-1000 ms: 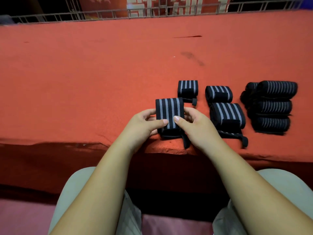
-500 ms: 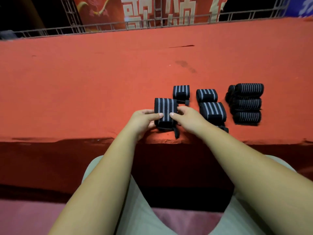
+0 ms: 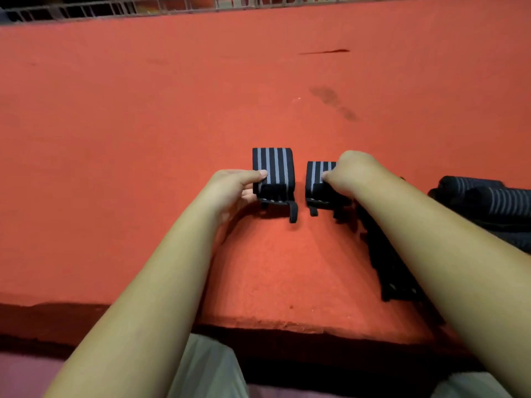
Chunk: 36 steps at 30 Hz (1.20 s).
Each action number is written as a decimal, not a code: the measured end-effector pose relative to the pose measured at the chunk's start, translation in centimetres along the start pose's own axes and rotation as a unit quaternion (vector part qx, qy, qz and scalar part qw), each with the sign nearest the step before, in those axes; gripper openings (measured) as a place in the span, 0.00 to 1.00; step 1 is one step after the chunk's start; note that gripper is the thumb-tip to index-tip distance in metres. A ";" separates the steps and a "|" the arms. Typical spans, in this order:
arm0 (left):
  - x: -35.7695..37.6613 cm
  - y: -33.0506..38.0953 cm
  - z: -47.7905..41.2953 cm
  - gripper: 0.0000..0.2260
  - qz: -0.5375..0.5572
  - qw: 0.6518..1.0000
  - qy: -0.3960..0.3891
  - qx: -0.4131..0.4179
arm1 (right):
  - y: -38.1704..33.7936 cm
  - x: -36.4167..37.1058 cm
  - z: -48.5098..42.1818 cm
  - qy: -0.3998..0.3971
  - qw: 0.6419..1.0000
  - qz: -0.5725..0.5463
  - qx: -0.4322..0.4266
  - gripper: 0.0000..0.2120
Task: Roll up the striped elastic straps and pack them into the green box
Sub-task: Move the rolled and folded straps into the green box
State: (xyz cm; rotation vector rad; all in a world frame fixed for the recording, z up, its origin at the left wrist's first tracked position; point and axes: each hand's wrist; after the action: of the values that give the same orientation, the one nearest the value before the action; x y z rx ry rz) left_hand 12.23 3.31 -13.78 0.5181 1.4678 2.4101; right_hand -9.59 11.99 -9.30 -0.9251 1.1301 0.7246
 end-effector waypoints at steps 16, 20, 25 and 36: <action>0.5 1.4 -1.9 0.14 -0.062 0.977 0.059 -0.195 | -1.9 -0.1 -2.3 -0.110 0.958 -0.233 0.128 0.16; 1.2 3.6 0.0 0.14 -0.016 0.956 0.119 -0.266 | -1.8 -2.2 -0.8 -0.116 0.932 -0.300 0.169 0.17; 3.8 9.4 2.5 0.07 -0.031 0.953 0.123 -0.274 | 1.3 -8.1 0.1 -0.144 0.900 -0.373 0.177 0.16; 20.5 21.5 6.9 0.13 -0.040 0.976 0.092 -0.193 | 14.7 -24.6 2.1 -0.094 0.809 -0.558 0.158 0.09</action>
State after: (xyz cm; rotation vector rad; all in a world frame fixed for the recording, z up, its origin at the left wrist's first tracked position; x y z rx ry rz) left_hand -4.16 7.49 11.60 0.1480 1.0130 2.6406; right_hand -28.21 19.81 11.05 -1.0062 0.3454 -0.3412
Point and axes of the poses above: each hand's wrist, its own z-axis away from the middle knuckle, its own x-axis out of the palm, y = z × x, and after that the axes turned 9 degrees about -x, right-handed
